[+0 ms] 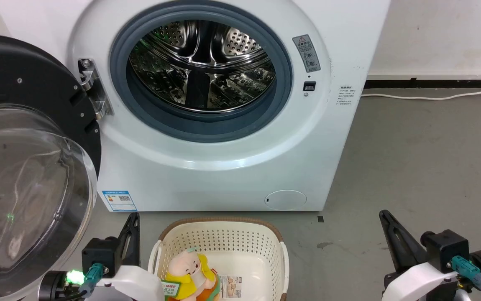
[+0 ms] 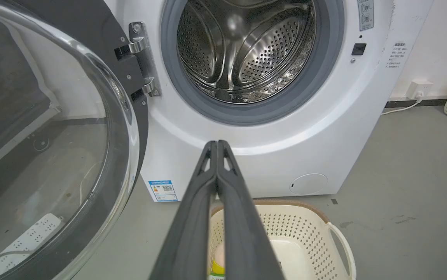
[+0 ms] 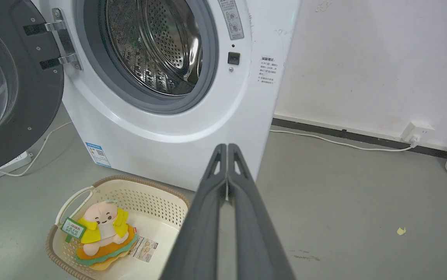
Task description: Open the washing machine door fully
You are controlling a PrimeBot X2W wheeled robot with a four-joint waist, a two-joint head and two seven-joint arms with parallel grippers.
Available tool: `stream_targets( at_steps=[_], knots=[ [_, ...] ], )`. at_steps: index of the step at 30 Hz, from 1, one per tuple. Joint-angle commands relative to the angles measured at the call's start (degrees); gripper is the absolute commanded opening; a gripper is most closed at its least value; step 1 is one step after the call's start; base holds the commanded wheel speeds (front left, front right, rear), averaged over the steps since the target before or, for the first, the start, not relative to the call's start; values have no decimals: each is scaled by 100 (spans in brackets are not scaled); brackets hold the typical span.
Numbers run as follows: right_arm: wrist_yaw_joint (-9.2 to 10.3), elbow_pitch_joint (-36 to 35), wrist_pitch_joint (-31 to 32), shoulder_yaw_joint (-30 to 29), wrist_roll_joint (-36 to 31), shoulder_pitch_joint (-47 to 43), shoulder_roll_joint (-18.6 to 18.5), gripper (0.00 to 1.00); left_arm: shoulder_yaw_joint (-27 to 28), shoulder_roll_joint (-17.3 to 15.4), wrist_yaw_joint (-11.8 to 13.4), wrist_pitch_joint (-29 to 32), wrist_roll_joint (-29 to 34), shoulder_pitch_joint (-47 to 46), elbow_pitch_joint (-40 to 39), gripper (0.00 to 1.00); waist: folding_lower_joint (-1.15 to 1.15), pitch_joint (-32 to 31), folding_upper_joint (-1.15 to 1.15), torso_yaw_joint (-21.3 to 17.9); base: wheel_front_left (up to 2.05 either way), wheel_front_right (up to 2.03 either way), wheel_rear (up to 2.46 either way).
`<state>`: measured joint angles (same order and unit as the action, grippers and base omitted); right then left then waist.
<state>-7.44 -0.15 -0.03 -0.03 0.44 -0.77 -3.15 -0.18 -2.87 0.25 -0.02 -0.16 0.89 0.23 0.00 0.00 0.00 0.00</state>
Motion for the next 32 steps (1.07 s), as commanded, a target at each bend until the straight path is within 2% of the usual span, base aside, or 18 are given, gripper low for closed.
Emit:
stream_targets(
  at_steps=[1,32],
  knots=[
    [-5,15,3,3,-44,77,27,0,18,0,-25,2,16,-89,-23,0,0,0,0,0,0,0,0],
    [-5,15,3,3,-44,77,27,0,18,0,-25,2,16,-89,-23,0,0,0,0,0,0,0,0]
  ],
)
